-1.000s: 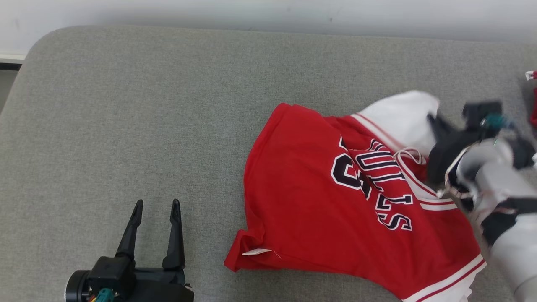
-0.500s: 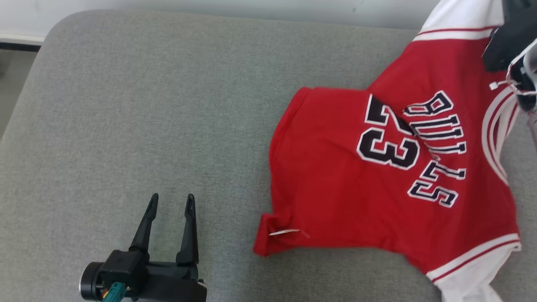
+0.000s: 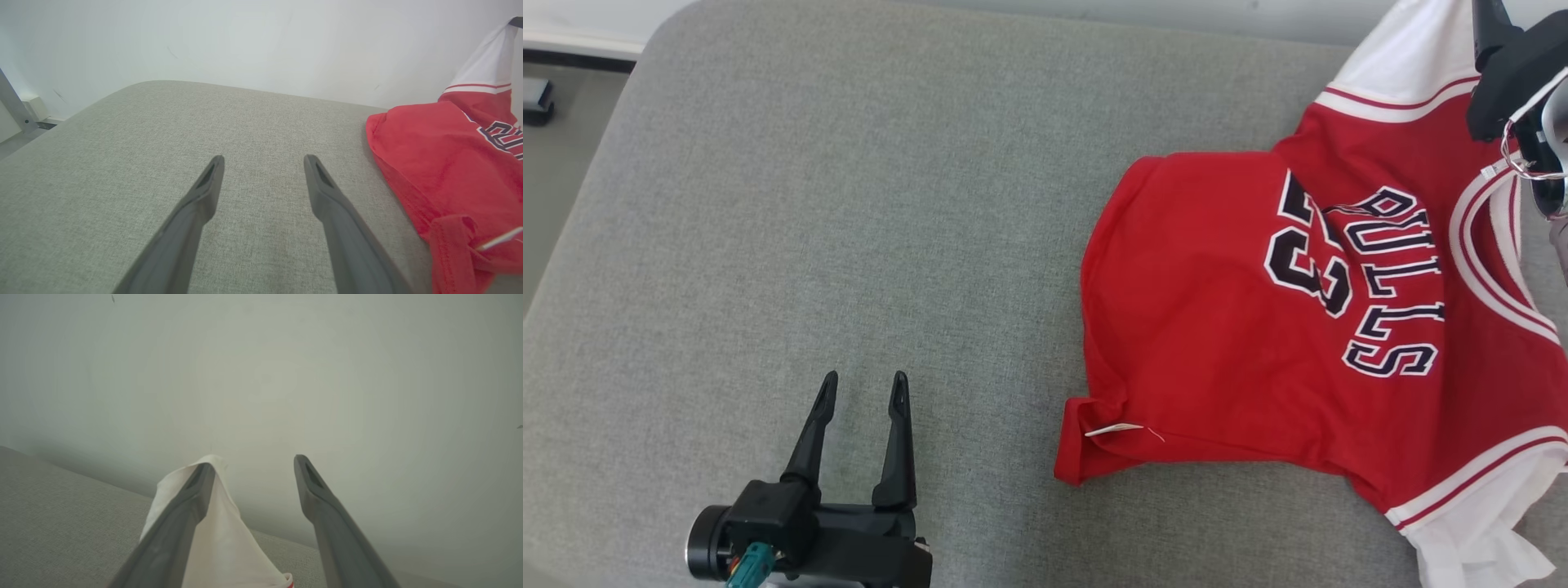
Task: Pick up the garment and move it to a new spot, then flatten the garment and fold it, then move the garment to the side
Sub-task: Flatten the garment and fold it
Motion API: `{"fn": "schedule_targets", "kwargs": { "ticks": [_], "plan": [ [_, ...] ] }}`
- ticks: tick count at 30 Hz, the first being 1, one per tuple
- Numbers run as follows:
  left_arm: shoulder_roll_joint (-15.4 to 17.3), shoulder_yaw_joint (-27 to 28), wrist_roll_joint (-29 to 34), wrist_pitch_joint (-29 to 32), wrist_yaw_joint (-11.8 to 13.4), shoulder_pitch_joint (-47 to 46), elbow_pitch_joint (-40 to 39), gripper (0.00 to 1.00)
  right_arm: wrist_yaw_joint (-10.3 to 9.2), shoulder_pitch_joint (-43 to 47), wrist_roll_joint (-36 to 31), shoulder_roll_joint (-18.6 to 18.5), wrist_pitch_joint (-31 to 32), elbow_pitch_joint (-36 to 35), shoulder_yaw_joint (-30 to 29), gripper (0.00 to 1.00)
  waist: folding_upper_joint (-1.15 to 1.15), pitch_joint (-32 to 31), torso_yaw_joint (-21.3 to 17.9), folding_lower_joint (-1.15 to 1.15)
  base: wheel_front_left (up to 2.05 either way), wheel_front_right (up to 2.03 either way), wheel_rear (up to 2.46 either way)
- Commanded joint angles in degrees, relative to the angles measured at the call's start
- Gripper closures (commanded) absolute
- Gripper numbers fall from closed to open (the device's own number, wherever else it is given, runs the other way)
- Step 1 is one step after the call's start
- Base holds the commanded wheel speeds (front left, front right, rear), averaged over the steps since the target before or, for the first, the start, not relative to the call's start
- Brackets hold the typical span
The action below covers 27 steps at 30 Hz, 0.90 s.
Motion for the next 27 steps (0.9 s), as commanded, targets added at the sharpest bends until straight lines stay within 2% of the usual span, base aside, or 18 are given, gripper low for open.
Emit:
{"fn": "schedule_targets", "kwargs": {
  "ticks": [1, 8, 15, 22, 27],
  "plan": [
    [-0.1, 0.3, 0.3, -0.2, 0.1, 0.3, 0.2, 0.00, -0.17, 0.5, -0.2, 0.1, -1.5, 0.3, 0.3, 0.00, -0.01, -1.5, -0.9, -0.01, 0.00, 0.00, 0.00],
    [0.0, 3.0, 2.0, -0.2, -0.9, 2.6, 0.4, 0.00, -0.17, 4.7, 3.0, 0.7, -5.4, -1.6, 1.6, 0.00, -0.01, -5.7, -4.2, -0.01, 0.00, 0.00, 0.00],
    [0.0, 6.3, 3.5, -0.2, -2.0, 4.9, 0.1, 0.00, -0.17, 13.1, 7.0, -0.7, -6.5, -8.6, 4.0, 0.00, -0.01, -9.1, -8.1, -0.01, 0.00, 0.00, 0.00],
    [0.0, 8.4, 4.1, -0.2, -2.7, 6.4, -0.2, 0.00, -0.17, 21.3, 9.7, -2.0, -6.6, -13.9, 6.6, 0.00, -0.01, -10.6, -11.1, -0.01, 0.00, 0.00, 0.00],
    [0.0, 7.9, 4.1, -0.2, -2.6, 6.4, -0.4, 0.00, -0.17, 24.1, 11.1, -2.5, -6.6, -15.3, 7.0, 0.00, -0.01, -10.1, -11.9, -0.01, 0.00, 0.00, 0.00]
  ]
}}
